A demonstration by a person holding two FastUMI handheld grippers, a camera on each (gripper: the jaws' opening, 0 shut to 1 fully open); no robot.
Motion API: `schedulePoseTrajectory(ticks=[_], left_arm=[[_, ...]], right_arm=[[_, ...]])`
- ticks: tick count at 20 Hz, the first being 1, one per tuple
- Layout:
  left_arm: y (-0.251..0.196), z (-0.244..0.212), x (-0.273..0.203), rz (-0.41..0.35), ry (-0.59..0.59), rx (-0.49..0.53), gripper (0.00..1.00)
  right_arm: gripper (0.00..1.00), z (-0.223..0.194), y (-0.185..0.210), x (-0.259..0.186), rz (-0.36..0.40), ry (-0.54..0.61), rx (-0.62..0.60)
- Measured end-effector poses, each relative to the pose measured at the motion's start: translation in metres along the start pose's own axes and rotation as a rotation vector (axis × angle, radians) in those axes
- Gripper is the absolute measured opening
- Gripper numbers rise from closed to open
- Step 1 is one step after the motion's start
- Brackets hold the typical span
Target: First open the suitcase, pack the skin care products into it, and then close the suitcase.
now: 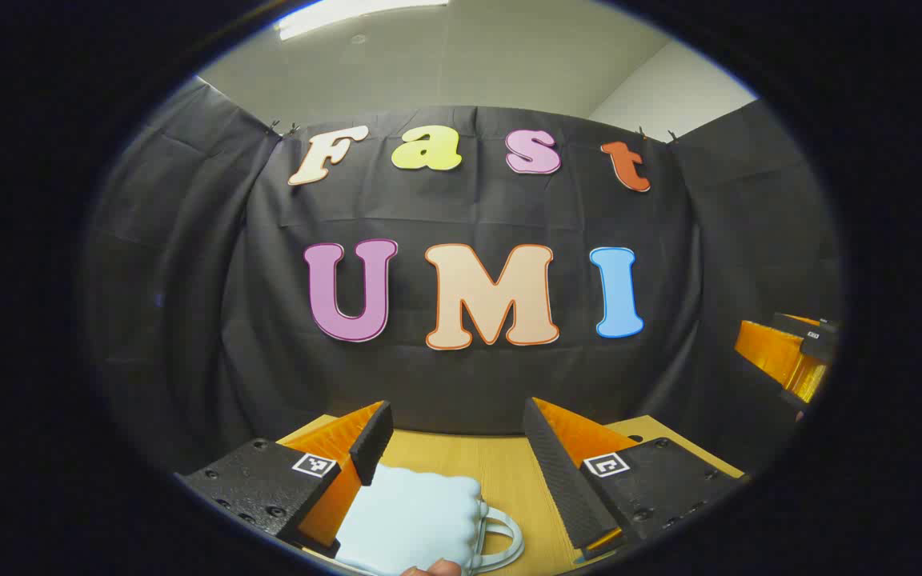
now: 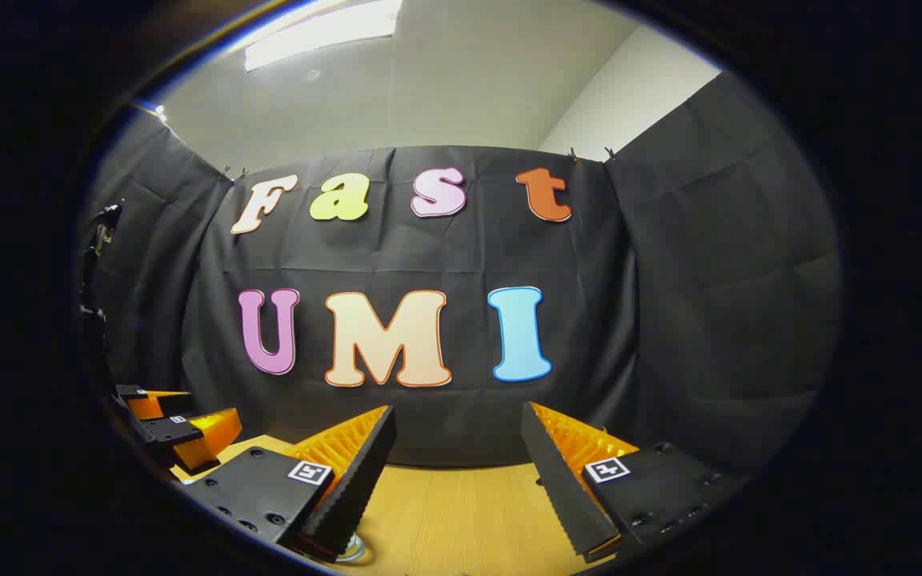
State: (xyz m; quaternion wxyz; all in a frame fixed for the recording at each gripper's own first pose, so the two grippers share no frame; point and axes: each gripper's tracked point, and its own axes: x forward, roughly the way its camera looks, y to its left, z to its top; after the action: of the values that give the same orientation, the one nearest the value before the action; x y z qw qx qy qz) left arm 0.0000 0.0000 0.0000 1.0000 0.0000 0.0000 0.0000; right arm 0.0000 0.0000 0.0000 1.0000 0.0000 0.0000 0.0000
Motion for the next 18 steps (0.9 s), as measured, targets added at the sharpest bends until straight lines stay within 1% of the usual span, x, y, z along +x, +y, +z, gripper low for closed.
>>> schedulePoseTrajectory(ticks=[4,5,6,10,12,14,16,18], left_arm=[[-0.01,-0.001,0.0,0.019,0.0,0.016,0.96],[-0.014,-0.005,0.0,0.023,0.009,0.025,0.94],[-0.019,-0.012,-0.002,0.024,0.022,0.034,0.96],[-0.034,-0.047,-0.008,0.032,0.108,0.065,0.96],[-0.043,-0.073,-0.01,0.018,0.178,0.084,0.96],[-0.05,-0.102,-0.01,-0.008,0.26,0.086,0.96],[-0.063,-0.132,-0.008,-0.052,0.34,0.063,0.96],[-0.072,-0.154,-0.005,-0.093,0.4,0.066,0.96]], right_arm=[[0.98,-0.003,-0.008,0.002,0.031,0.0,-0.011],[0.98,-0.004,-0.009,0.003,0.044,0.003,-0.008],[0.98,-0.007,-0.011,0.003,0.057,0.006,-0.004],[0.98,-0.017,-0.02,0.003,0.119,0.02,0.015],[0.98,-0.026,-0.028,0.002,0.137,0.039,0.03],[0.98,-0.035,-0.043,0.001,0.119,0.061,0.023],[0.99,-0.035,-0.059,0.0,0.077,0.065,0.011],[0.98,-0.04,-0.073,-0.001,0.024,0.074,-0.001]])
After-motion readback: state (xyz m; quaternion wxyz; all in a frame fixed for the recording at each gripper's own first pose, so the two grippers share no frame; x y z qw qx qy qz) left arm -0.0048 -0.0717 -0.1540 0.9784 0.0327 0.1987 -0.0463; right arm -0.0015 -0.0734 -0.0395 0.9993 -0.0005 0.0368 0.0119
